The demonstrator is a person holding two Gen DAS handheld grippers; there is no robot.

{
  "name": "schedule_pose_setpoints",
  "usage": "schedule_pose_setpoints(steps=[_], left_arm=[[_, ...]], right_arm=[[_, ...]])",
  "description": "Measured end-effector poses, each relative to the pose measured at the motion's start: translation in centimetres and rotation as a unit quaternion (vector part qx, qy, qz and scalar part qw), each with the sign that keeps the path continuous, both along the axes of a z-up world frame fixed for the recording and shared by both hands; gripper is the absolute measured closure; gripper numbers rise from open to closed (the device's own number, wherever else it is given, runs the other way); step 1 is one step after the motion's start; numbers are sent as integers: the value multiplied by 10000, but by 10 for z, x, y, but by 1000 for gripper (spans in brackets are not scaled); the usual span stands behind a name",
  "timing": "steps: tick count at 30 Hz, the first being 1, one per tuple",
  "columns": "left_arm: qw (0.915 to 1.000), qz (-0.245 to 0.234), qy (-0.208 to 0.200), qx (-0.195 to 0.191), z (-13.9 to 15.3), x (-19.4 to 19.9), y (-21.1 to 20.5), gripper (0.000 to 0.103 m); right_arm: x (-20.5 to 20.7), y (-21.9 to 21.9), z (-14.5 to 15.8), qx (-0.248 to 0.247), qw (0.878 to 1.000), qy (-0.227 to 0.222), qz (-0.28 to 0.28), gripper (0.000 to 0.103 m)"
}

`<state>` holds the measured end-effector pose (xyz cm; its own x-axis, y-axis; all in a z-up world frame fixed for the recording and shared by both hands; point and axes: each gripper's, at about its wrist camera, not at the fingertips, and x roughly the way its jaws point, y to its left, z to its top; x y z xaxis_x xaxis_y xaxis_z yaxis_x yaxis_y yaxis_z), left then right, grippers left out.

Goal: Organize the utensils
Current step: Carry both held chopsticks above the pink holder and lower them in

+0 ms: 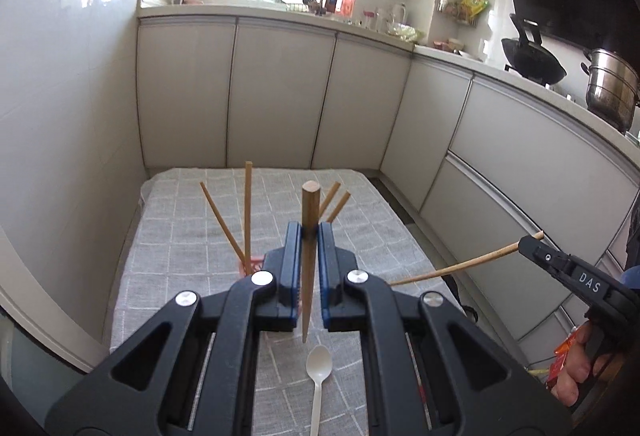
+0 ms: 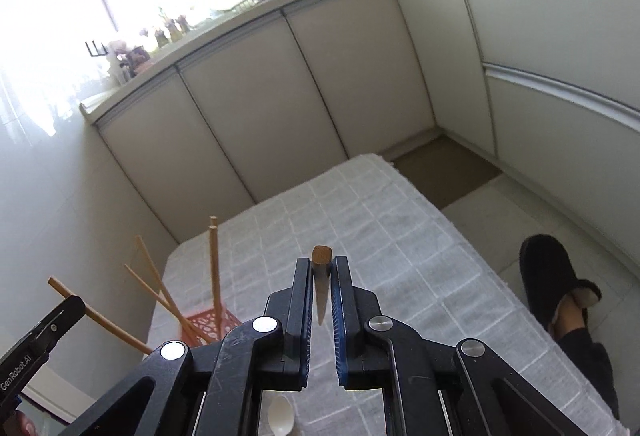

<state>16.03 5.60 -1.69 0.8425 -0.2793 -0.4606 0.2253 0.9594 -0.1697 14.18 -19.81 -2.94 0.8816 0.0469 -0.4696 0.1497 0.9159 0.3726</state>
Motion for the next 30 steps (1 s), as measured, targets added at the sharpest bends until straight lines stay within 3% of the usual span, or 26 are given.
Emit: schedule_pose_setpoints(steps=[7,16,25,30], left_arm=[[9970,394,-588,-297,17,2,13,94],[9941,682,-847,8,14,16,4,94],[9960,750,-470,125,-13,43,2,94],[9970,713,-173,228,-26,52,-1,94]], right_arm=[[9,10,31,-122,9990,-241,366,95],[24,32,53,-157,9966,-479,649,95],[58,69,60,-147,9941,-576,907,95],[81,83,49,-153,9935,-502,1010,95]])
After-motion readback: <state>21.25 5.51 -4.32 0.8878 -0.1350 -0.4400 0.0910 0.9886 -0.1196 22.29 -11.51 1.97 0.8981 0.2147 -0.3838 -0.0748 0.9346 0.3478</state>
